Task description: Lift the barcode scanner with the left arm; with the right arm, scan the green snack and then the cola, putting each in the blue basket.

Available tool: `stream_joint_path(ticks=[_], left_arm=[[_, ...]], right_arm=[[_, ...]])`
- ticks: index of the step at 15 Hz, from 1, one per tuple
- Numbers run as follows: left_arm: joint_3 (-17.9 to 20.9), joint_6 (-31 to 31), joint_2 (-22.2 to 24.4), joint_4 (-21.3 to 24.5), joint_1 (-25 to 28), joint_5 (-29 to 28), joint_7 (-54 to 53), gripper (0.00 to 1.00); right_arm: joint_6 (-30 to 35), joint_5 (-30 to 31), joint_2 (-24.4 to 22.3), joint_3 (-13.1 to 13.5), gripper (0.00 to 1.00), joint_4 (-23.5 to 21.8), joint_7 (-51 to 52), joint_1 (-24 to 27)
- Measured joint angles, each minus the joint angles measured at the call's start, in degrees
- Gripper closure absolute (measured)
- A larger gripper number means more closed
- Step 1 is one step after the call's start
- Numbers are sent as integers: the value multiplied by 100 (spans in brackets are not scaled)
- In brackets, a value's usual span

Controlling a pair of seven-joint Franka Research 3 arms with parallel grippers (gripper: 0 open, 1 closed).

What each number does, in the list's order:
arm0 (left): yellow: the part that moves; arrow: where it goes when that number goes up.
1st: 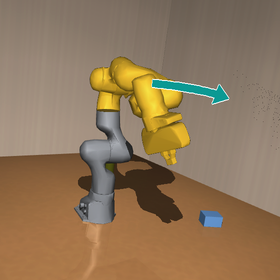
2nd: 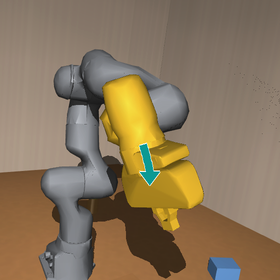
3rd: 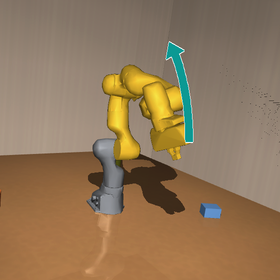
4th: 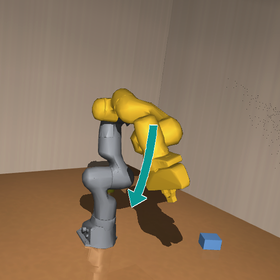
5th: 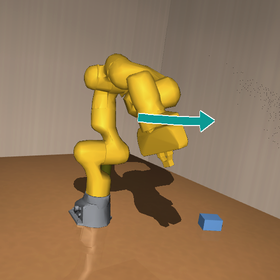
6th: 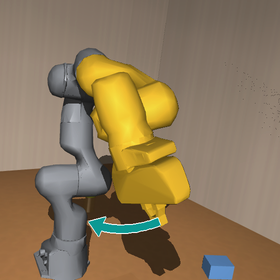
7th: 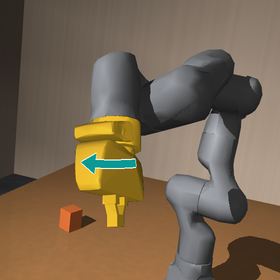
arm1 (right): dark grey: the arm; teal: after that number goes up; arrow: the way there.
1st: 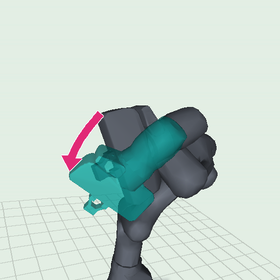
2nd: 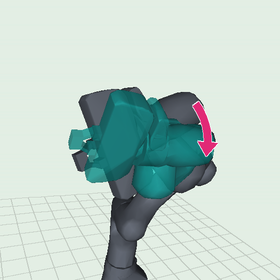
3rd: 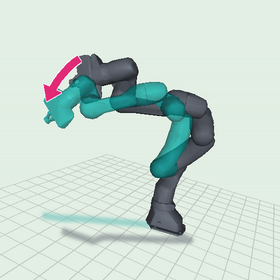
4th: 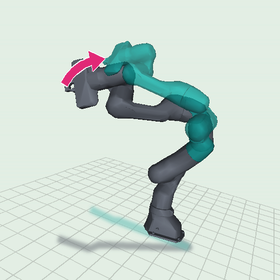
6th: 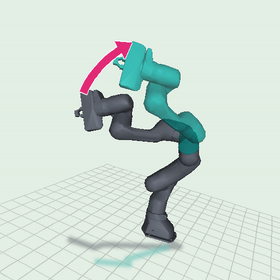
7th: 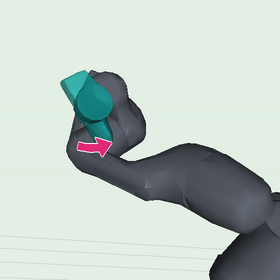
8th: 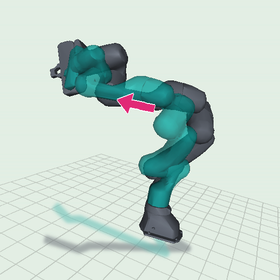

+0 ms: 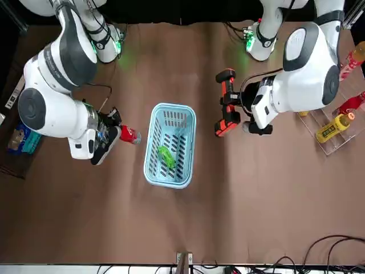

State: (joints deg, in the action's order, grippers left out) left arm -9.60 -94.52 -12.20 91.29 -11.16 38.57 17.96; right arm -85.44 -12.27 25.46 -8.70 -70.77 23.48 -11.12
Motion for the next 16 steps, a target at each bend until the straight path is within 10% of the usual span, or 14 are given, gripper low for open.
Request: stream_joint_path(ticks=[7, 16], left_arm=[[-33, 6, -75, 10, -123, 945, 2, 65], [-217, -9, -649, -360, -184, 1450, 96, 65]], right_arm=[[3, -1362, -100, 7, 67, 136, 322, 59], [-984, -1491, -108, -14, 67, 139, 326, -670]])
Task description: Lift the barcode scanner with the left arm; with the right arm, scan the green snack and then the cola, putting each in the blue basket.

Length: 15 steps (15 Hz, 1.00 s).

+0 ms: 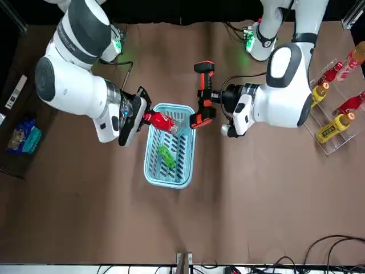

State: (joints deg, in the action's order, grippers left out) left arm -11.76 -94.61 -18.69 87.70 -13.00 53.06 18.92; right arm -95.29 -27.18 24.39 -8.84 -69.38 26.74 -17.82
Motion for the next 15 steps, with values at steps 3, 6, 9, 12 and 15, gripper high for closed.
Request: stream_joint_path(ticks=[3, 6, 9, 12, 15], left_arm=[[-68, 0, -175, -130, -10, 3, -175, 65], [-84, -50, -274, -226, -117, 4, -446, 65], [-98, -96, -317, -252, -179, 4, -743, 65], [-108, -108, -392, -260, -249, 4, -855, 65], [-113, -177, -430, -264, -280, 4, -859, 65]], right_arm=[[-145, 0, 0, 0, 67, 0, 0, -86], [-167, 0, 0, 4, 67, 0, -1, -137], [-166, 0, 0, 13, 67, 0, -1, -138], [-165, 0, 0, 17, 67, 0, -1, -138], [-165, 0, 0, 17, 67, 0, -1, -138]])
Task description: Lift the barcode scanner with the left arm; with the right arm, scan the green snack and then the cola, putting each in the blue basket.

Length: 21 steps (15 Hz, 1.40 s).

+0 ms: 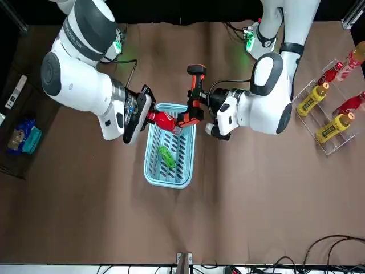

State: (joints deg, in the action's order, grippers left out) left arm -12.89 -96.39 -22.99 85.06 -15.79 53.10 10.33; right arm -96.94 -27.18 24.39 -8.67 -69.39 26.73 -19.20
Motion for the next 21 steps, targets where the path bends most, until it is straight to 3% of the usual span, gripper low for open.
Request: stream_joint_path(ticks=[6, 18, 21], left_arm=[[-3, -477, -74, -8, -130, 0, -3, 65], [48, -555, -122, -43, -163, -15, -3, 65], [77, -556, -122, -56, -84, -630, 54, 65]], right_arm=[[15, 0, 0, 10, 67, -8, 0, 0], [72, 6, 11, 54, 67, -53, -24, 1], [84, 168, 27, 75, 67, -126, -58, 0]])
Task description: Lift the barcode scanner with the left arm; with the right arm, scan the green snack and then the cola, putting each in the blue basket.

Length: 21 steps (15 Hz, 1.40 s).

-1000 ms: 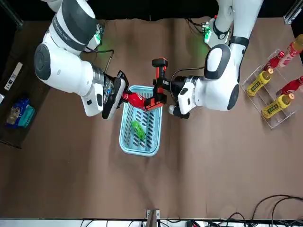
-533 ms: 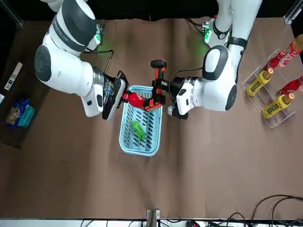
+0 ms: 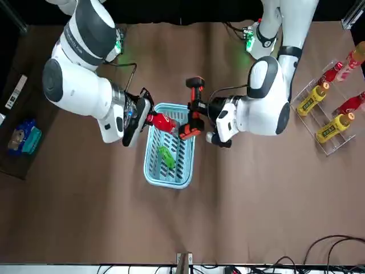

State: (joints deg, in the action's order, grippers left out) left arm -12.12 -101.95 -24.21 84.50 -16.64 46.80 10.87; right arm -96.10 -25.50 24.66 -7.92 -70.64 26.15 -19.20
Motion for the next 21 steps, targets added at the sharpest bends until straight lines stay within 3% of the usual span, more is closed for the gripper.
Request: stream_joint_path(ticks=[3, 9, 13, 17, 19, 21], left_arm=[[15, 0, 4, -17, 169, -687, 179, 65], [34, 269, 12, 14, 917, -2044, 372, 65], [41, 296, -44, 247, 1087, -3202, 389, 65], [36, 291, -426, 349, 1072, -4548, 384, 65], [33, 194, -852, 357, 1071, -5344, 379, 65], [37, 18, -1119, 358, 1081, -5646, 379, 65]], right_arm=[[-5, 581, 69, -2, 67, -190, -392, -146], [-366, 1808, 583, -5, 67, -271, -2049, -1001], [-381, 2104, 758, 1, 67, -270, -2762, -1367], [-554, 2539, 985, 2, 67, -271, -3226, -1565], [-895, 2648, 1213, 5, 67, -273, -3390, -1638], [-978, 2711, 1324, 6, 67, -274, -3495, -1679]])
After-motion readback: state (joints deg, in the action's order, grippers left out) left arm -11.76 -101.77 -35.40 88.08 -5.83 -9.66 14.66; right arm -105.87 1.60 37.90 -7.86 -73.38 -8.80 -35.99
